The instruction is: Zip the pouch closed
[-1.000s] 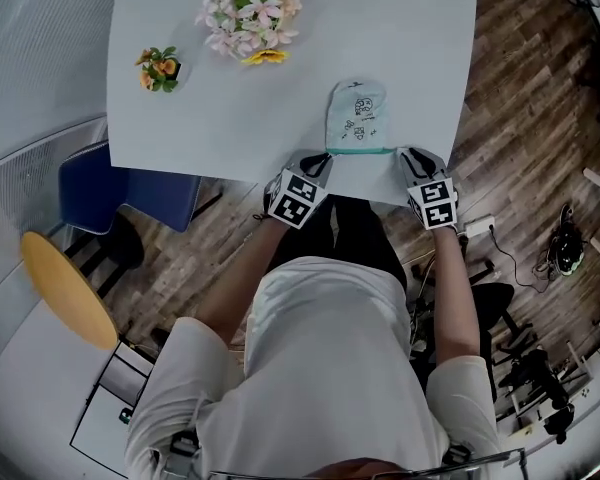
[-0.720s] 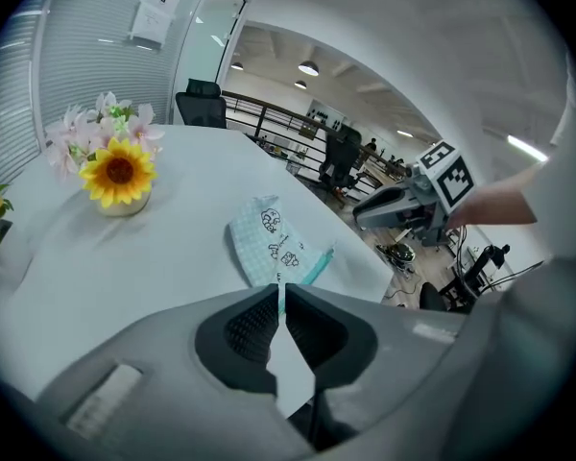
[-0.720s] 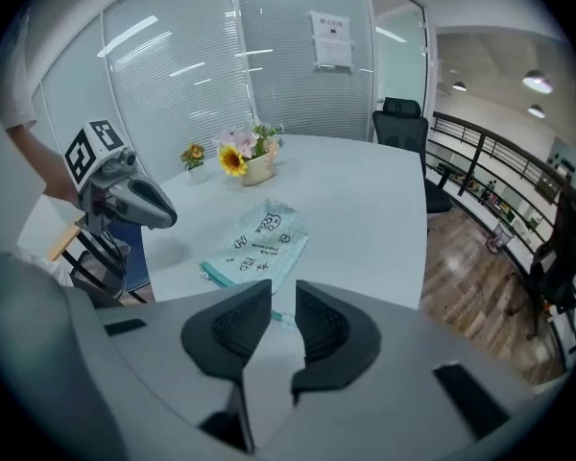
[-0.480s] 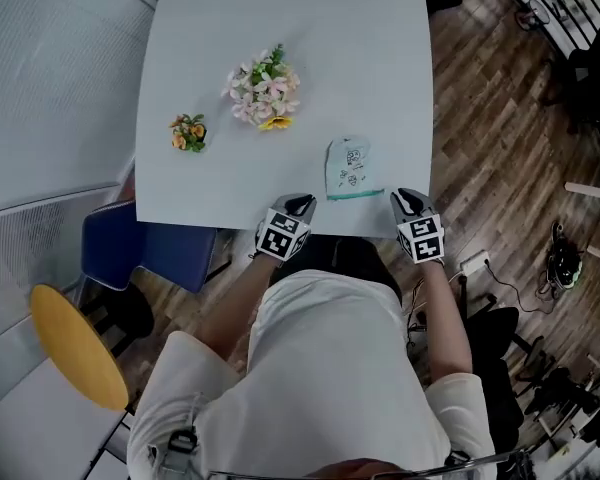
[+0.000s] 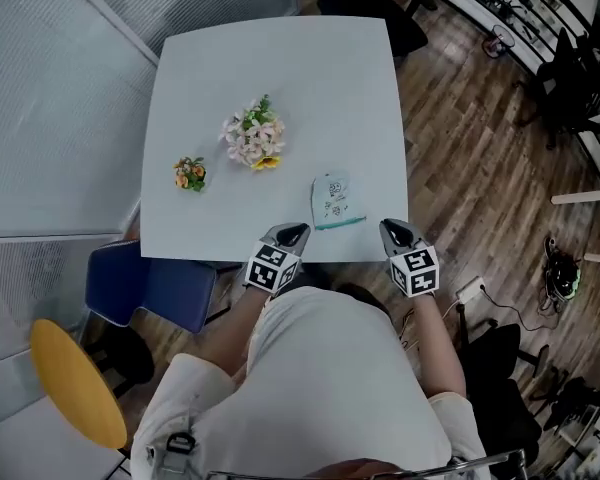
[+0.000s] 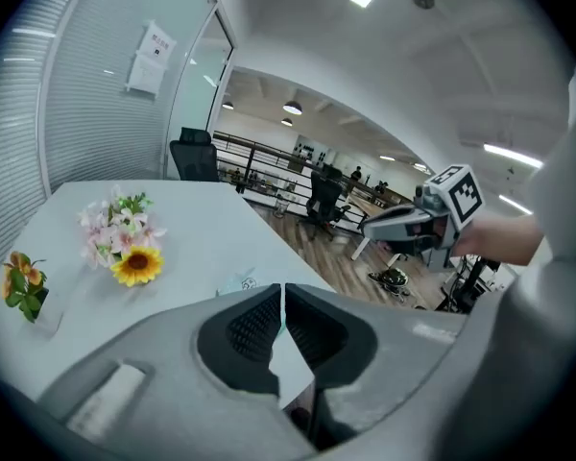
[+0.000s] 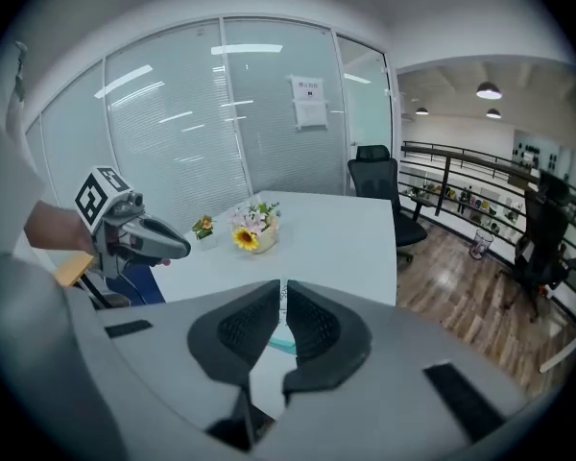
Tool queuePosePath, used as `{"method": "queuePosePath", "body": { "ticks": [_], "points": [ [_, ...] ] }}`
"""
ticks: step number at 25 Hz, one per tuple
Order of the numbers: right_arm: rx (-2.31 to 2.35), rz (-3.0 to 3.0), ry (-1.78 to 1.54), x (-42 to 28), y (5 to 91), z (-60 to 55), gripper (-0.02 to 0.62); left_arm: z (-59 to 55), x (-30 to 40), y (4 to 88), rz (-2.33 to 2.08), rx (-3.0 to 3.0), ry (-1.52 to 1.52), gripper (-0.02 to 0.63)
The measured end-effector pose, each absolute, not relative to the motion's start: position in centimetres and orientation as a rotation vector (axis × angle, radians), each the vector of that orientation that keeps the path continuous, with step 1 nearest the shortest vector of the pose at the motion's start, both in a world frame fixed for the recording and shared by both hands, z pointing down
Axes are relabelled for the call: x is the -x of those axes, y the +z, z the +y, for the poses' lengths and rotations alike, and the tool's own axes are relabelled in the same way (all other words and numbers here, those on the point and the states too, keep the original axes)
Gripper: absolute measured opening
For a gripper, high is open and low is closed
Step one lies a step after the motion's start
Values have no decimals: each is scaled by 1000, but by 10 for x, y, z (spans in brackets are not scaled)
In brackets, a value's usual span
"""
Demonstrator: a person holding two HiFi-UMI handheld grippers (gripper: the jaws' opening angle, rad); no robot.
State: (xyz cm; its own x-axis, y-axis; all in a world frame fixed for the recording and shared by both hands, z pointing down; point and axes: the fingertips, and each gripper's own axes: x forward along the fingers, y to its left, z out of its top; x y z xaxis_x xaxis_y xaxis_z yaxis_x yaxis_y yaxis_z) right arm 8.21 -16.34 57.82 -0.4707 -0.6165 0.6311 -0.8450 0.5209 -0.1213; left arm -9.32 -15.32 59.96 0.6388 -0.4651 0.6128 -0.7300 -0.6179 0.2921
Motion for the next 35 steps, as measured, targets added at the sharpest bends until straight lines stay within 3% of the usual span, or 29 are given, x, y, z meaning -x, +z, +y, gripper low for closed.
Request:
{"method": "queuePosePath", "body": {
  "ticks": [19, 35],
  "points": [
    [-1155, -2495, 250, -134, 441, -56, 21, -45, 43, 468, -1198, -2449, 434, 21],
    [-1093, -2576, 249, -112, 426, 3, 20, 10, 62, 416, -1333, -2482, 324, 21]
  ]
}}
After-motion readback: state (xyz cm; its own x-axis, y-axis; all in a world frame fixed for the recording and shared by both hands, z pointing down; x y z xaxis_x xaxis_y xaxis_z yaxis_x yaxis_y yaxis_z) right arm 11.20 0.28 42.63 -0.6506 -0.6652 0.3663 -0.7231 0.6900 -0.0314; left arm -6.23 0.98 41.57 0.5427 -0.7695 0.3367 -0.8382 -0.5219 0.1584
